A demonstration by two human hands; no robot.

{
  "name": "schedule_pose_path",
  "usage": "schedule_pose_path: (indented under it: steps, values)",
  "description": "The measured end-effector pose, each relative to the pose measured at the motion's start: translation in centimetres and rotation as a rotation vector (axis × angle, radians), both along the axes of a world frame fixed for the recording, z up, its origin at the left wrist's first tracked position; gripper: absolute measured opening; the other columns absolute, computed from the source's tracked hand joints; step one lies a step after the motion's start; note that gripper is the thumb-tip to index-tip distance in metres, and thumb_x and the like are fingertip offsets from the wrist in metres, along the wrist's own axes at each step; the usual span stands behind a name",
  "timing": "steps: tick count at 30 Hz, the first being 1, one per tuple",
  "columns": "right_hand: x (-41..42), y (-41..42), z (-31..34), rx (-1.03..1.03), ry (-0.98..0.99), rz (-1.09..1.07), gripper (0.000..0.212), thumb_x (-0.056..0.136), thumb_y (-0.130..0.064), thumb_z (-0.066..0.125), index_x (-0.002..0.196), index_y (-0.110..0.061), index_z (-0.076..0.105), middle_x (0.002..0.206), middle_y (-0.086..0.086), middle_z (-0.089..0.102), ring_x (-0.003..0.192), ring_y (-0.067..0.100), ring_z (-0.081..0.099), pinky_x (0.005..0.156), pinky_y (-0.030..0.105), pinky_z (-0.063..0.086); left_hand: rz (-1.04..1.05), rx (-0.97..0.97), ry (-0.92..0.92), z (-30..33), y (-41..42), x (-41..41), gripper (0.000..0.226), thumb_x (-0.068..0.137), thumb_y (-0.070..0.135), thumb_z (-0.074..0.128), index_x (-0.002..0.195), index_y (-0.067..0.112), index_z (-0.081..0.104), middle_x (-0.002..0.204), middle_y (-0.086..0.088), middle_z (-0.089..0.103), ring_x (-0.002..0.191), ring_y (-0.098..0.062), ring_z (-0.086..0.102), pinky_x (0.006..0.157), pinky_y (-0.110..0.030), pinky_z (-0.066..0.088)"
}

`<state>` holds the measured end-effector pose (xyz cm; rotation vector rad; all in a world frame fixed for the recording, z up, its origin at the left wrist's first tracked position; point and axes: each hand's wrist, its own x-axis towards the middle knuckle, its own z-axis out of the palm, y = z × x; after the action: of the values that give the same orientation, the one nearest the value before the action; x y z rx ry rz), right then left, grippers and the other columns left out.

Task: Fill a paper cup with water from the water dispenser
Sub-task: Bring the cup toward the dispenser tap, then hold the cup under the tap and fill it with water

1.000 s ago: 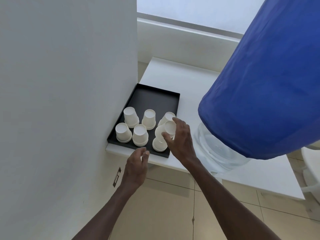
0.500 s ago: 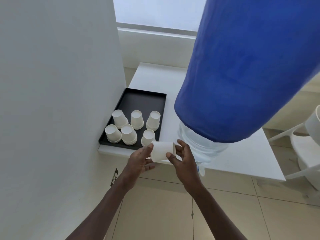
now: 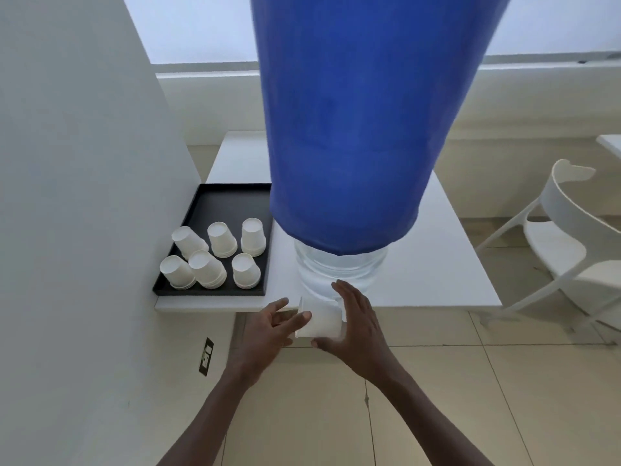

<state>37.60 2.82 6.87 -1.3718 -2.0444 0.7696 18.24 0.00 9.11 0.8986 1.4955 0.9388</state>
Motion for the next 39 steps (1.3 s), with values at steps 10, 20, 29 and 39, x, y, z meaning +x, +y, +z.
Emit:
schedule_pose_path:
  steps: [10,20,29,39]
  values:
    - [5.3,-1.7,-3.2,0.043,-0.089,-0.013,0.086,0.076,-0.041,0.078,0.146,-0.018,0.036,0.144,-0.003,0.050,0.133,0.015,0.043,0.114,0.035,0.033,-0.185,0.033,0.200,-0.7,0.1,8.9,0.089,0.069,0.041,0.083,0.142,0.018,0.040,0.116,0.003,0.065,0.101,-0.010,0.067,0.069,-0.019,0.056]
    - [9.2,-1.9,-7.3,-0.098,0.015,-0.171,0.077,0.070,-0.038,0.081,0.135,-0.018,0.046,0.132,-0.003,0.057,0.116,0.018,0.050,0.097,0.022,0.036,-0.125,0.056,0.414,-4.2,1.2,11.2,0.037,0.081,0.044,0.072,0.108,0.019,0.064,0.104,0.003,0.070,0.099,-0.010,0.066,0.079,-0.017,0.047]
    - [9.0,-0.6,-13.5,-0.252,0.108,-0.309,0.070,0.071,-0.033,0.079,0.131,-0.019,0.045,0.123,0.001,0.048,0.110,0.024,0.050,0.090,0.029,0.045,-0.317,0.352,0.945,-7.0,4.1,11.4,0.050,0.083,0.019,0.073,0.129,0.013,0.056,0.127,-0.003,0.063,0.113,-0.020,0.061,0.093,-0.022,0.042]
    - [4.6,3.1,-16.8,-0.266,-0.011,-0.330,0.065,0.073,-0.035,0.077,0.130,-0.019,0.049,0.126,0.001,0.057,0.117,0.027,0.046,0.093,0.040,0.036,-0.509,0.369,1.143,-9.1,5.7,10.5,0.060,0.079,0.012,0.076,0.134,0.004,0.052,0.135,-0.013,0.058,0.126,-0.028,0.053,0.103,-0.039,0.047]
